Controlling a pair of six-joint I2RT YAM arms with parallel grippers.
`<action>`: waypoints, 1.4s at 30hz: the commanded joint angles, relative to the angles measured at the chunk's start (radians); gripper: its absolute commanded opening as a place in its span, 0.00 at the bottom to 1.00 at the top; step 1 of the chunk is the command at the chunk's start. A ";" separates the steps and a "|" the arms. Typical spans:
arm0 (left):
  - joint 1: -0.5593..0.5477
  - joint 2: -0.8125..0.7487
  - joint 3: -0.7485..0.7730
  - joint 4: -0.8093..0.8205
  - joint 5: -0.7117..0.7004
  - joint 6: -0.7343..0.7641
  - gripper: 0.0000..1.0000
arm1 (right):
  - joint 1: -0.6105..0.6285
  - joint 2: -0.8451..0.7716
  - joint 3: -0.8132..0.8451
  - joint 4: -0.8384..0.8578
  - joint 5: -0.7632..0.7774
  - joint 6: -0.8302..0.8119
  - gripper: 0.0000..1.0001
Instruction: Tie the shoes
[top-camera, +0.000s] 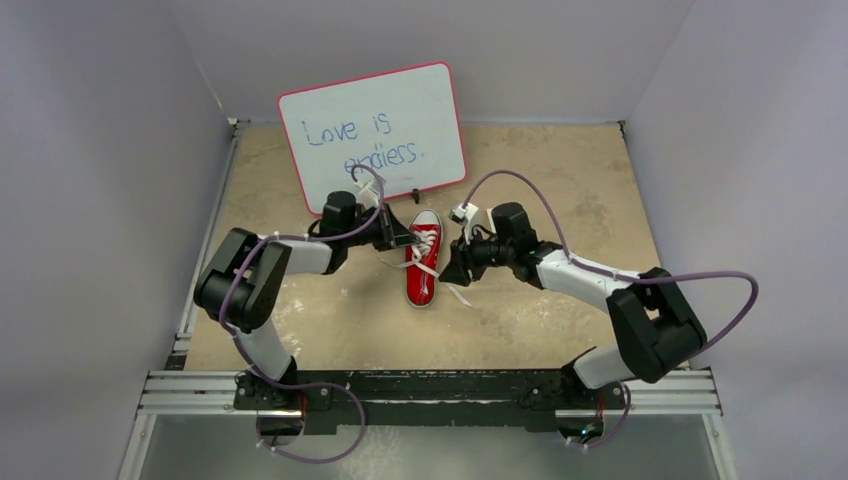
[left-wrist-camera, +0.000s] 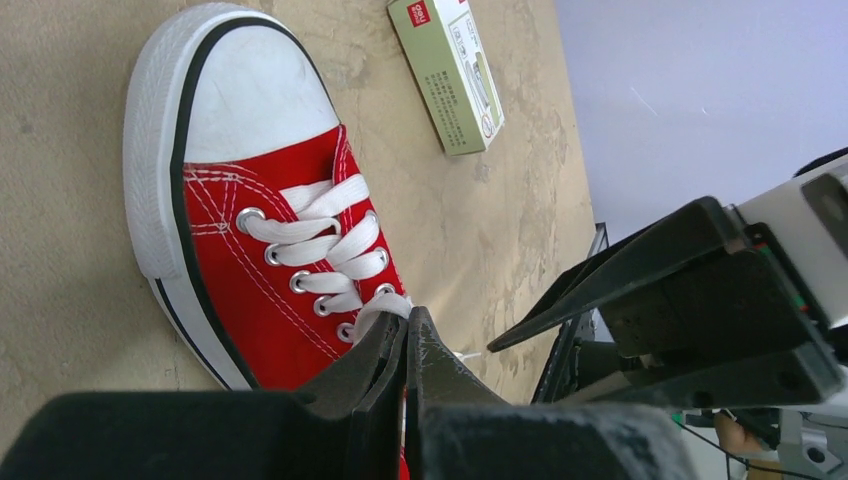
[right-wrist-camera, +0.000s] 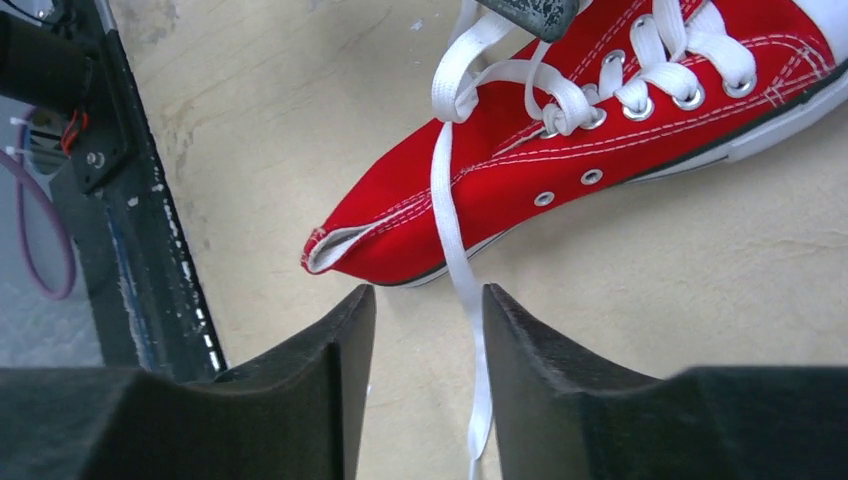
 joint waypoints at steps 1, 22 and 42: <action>0.007 -0.051 -0.015 0.055 0.028 -0.002 0.00 | 0.007 0.006 -0.093 0.369 -0.092 -0.091 0.44; 0.007 -0.065 -0.029 0.072 0.028 -0.022 0.00 | 0.023 0.159 -0.130 0.590 -0.073 0.019 0.30; 0.007 -0.144 -0.081 0.100 0.022 -0.041 0.00 | 0.036 0.072 -0.089 0.432 0.107 0.277 0.00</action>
